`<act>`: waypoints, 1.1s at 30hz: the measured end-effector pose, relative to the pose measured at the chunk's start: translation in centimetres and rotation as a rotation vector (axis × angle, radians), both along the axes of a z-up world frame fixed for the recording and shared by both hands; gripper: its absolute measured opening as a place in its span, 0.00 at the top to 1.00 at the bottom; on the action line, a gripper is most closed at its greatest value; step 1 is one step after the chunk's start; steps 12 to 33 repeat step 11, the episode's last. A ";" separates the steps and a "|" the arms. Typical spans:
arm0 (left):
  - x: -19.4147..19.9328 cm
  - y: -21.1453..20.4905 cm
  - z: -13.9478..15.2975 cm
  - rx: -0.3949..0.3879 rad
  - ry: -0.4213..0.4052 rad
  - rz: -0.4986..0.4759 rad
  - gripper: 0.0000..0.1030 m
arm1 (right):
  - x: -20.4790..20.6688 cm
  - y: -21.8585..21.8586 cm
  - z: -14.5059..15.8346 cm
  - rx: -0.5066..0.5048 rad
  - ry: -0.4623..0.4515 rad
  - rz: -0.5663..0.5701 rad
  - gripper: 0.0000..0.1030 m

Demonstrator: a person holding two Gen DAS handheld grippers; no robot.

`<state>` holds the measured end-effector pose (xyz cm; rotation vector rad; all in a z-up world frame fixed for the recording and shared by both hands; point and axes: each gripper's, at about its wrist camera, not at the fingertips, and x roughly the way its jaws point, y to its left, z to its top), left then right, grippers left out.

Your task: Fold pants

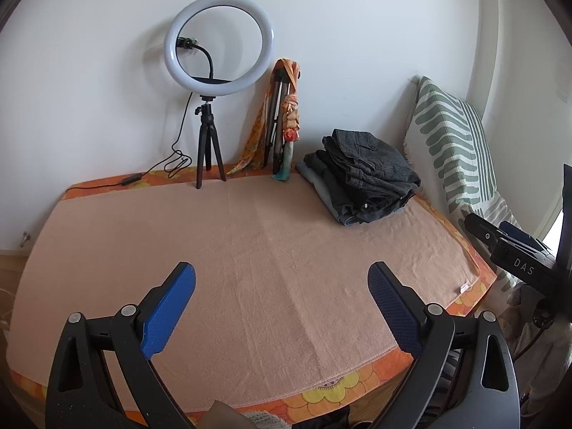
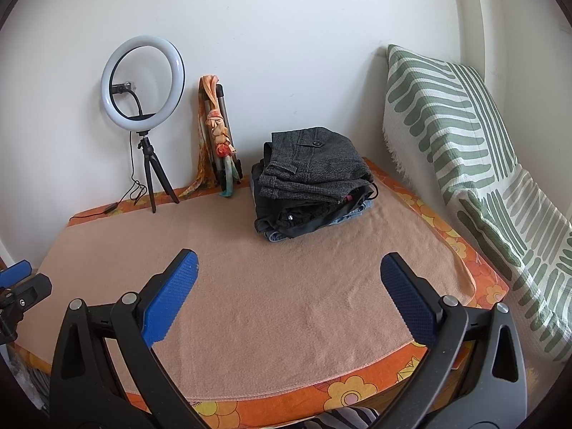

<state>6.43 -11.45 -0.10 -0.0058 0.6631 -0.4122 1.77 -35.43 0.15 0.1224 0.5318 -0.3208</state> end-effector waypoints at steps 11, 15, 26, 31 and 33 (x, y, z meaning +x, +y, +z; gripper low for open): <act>-0.3 0.5 -0.4 -0.032 -0.022 -0.008 0.06 | 0.4 0.5 -0.8 0.005 0.010 -0.002 0.00; -0.3 0.5 -0.4 -0.032 -0.022 -0.008 0.06 | 0.4 0.5 -0.8 0.005 0.010 -0.002 0.00; -0.3 0.5 -0.4 -0.032 -0.022 -0.008 0.06 | 0.4 0.5 -0.8 0.005 0.010 -0.002 0.00; -0.3 0.5 -0.4 -0.032 -0.022 -0.008 0.06 | 0.4 0.5 -0.8 0.005 0.010 -0.002 0.00; -0.3 0.5 -0.4 -0.032 -0.022 -0.008 0.06 | 0.4 0.5 -0.8 0.005 0.010 -0.002 0.00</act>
